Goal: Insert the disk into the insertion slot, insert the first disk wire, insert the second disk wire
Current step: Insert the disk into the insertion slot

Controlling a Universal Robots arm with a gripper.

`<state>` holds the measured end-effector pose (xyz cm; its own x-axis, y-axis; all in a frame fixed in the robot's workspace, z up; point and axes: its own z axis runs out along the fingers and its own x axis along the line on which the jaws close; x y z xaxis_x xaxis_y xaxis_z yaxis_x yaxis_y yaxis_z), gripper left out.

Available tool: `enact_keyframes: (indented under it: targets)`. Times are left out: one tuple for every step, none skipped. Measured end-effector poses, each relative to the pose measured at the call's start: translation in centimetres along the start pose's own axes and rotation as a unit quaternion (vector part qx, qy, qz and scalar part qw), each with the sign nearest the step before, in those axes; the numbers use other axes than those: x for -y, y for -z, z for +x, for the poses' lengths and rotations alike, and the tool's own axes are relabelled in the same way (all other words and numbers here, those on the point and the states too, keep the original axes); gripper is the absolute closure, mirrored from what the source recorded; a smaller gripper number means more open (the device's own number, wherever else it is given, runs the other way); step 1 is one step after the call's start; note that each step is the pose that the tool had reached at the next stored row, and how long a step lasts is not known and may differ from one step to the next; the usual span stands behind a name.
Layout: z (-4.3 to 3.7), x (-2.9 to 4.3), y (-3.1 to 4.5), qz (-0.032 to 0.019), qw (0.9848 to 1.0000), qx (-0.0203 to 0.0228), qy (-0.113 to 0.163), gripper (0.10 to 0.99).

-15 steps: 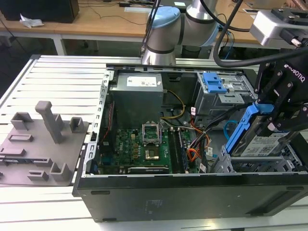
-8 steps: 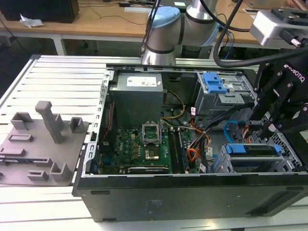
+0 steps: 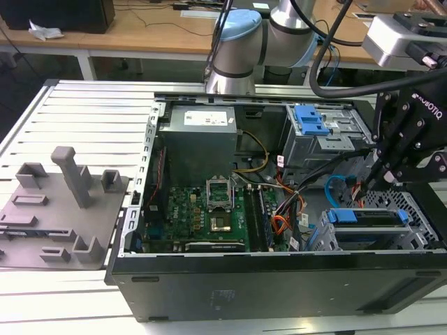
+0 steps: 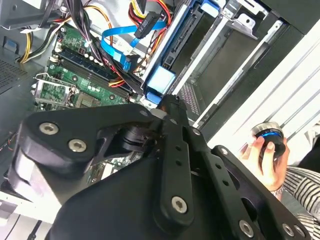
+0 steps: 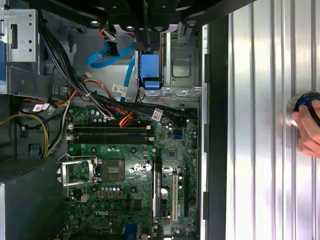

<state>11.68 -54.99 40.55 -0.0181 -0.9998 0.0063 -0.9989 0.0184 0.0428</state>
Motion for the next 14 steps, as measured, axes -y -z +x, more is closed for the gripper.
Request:
enact_keyframes:
  targets:
    - [0.0,0.0,0.0,0.0,1.0,0.0,0.0,0.98]
    - [0.0,0.0,-0.01,0.0,1.0,0.0,0.0,0.98]
    - [0.0,0.0,-0.01,0.0,1.0,0.0,0.0,0.98]
    - [0.0,0.0,-0.01,0.0,1.0,0.0,0.0,0.98]
    - [0.0,0.0,-0.02,0.0,1.0,0.0,0.0,0.98]
    - [0.0,0.0,-0.02,0.0,1.0,0.0,0.0,0.98]
    - [0.0,0.04,-0.03,0.0,1.0,0.0001,0.0,0.98]
    - [0.0,0.2,-0.08,0.0,1.0,0.0002,0.0,0.98]
    - [-0.01,0.48,-0.2,-0.0001,1.0,0.0001,0.0,0.98]
    - [-0.03,0.76,-0.46,-0.0003,1.0,0.0001,0.0,0.98]
    - [-0.05,0.92,-0.78,-0.0004,1.0,0.0,0.0,0.98]
    - [-0.05,0.99,-1.13,-0.0004,1.0,0.0,0.0,0.98]
    - [-0.05,1.07,-1.62,-0.0004,1.0,0.0,0.0,0.98]
    - [-0.06,1.16,-1.98,-0.0004,1.0,0.0,0.0,0.98]
